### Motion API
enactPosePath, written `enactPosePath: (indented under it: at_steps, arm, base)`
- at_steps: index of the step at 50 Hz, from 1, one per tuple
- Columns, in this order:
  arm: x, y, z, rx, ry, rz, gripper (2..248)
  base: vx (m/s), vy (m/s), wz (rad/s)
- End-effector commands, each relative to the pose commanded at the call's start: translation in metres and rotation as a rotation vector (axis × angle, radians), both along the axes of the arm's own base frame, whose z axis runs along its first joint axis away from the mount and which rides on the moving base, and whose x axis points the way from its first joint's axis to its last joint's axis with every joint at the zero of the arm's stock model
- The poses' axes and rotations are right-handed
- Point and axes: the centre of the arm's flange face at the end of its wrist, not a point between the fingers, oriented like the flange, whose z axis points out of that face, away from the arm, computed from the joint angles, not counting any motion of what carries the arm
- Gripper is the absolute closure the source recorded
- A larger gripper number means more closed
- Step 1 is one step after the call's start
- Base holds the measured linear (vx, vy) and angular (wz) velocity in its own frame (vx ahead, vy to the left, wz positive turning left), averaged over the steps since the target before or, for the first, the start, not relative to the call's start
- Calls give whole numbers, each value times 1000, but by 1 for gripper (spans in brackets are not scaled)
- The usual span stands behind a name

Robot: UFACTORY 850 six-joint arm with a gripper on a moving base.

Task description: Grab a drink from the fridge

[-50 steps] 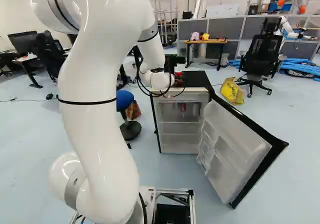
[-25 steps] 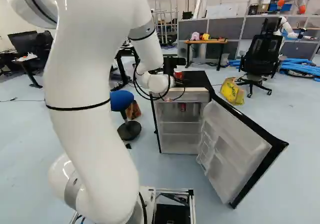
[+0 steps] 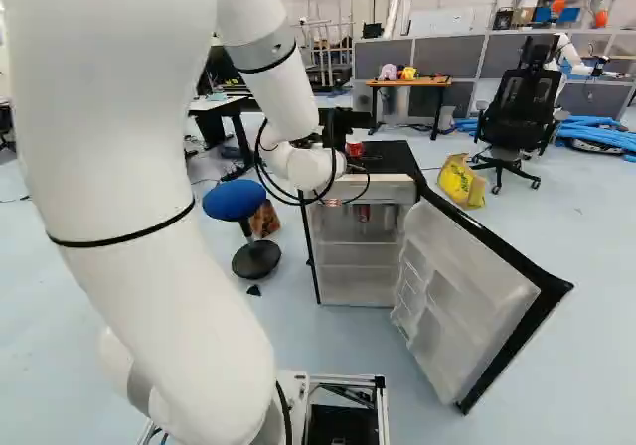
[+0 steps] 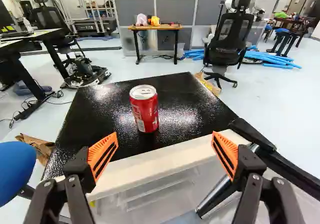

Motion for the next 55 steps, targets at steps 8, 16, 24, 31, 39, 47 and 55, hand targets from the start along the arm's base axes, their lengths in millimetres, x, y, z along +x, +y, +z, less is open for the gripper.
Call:
enactPosePath:
  at_steps: [8,16,24,31,39,47,55]
  arm:
    - [-11,-7,9,-1,-17,-31,3]
    - [-18,-18,17,-4,-29,-59,3]
    - [-22,-29,24,-6,-33,-84,3]
    - [-25,-39,29,-4,-28,-106,3]
    - [-27,-50,35,2,-14,-130,3]
    - [-29,-61,40,8,1,-154,3]
    - [-31,-73,46,15,16,-178,3]
  base:
    - [0,0,0]
    - [0,0,0]
    - [0,0,0]
    - [0,0,0]
    - [0,0,0]
    - [0,0,0]
    - [0,0,0]
